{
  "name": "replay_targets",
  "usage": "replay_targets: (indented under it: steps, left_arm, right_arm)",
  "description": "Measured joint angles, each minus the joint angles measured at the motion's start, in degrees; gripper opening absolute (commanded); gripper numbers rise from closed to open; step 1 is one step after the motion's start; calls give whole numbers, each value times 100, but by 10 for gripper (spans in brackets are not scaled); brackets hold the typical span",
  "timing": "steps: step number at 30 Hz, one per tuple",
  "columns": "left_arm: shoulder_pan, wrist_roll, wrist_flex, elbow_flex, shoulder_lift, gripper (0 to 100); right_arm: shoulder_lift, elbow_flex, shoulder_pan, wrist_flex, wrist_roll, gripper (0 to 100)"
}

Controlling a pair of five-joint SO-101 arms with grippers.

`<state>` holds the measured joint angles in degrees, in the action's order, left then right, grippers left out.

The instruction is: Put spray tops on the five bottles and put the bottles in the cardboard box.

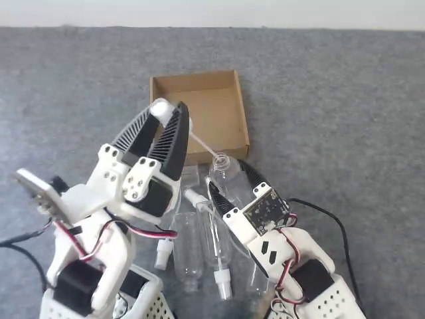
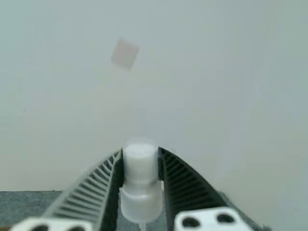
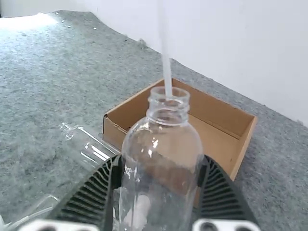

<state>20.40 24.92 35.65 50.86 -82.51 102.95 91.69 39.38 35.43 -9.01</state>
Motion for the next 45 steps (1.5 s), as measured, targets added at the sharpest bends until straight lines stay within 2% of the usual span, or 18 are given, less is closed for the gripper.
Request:
replay_targets:
  steps: [9, 17, 27, 37, 42, 45]
  left_arm:
    - [0, -9, 0, 369, 0, 10]
    - [62, -18, -448, 1222, 62, 11]
    - [580, -220, -580, 1776, 70, 14]
    - [633, -325, -360, 1829, 70, 183]
    - [519, -325, -211, 1829, 70, 198]
    - [519, -563, -132, 1829, 70, 197]
  right_arm:
    - [0, 0, 0, 0, 0, 22]
    - [0, 0, 0, 0, -9, 20]
    - [0, 0, 9, 0, -26, 20]
    - [0, 0, -53, 0, -44, 20]
    - [0, 0, -62, 18, -44, 20]
    - [0, 0, -88, 18, -44, 20]
